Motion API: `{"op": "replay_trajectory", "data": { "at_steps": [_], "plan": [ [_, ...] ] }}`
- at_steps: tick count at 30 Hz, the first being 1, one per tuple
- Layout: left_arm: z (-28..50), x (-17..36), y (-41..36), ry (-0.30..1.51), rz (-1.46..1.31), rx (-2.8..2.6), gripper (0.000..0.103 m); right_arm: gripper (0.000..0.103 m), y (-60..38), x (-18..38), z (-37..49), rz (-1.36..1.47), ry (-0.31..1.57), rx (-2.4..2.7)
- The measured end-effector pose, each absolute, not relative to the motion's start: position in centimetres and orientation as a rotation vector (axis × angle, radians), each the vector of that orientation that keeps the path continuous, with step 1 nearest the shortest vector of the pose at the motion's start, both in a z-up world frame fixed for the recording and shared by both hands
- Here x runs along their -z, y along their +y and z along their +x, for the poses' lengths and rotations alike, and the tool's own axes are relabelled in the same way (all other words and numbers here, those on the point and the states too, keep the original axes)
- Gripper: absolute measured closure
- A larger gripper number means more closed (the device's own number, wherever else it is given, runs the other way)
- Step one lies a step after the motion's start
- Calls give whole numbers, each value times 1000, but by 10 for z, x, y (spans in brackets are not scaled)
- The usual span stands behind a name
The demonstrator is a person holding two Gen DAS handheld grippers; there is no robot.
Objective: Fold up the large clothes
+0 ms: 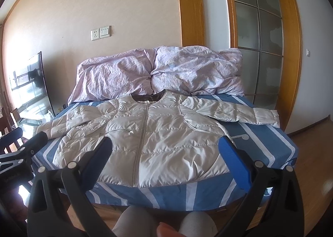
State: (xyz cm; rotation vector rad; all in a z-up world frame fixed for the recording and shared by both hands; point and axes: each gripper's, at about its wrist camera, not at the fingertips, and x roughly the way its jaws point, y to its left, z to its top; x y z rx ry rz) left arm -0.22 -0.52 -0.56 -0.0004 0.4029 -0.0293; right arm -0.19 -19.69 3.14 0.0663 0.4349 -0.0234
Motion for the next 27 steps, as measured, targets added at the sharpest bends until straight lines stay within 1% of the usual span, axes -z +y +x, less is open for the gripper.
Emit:
{"op": "replay_trajectory", "data": {
  "at_steps": [23,27],
  "plan": [
    [0,9,-7,411,-3,36,1,2,-202,-29,2,74,445,34],
    [16,15,-6,449,-11,5,1,2,-218,-23,17,107,472,66]
  ]
}}
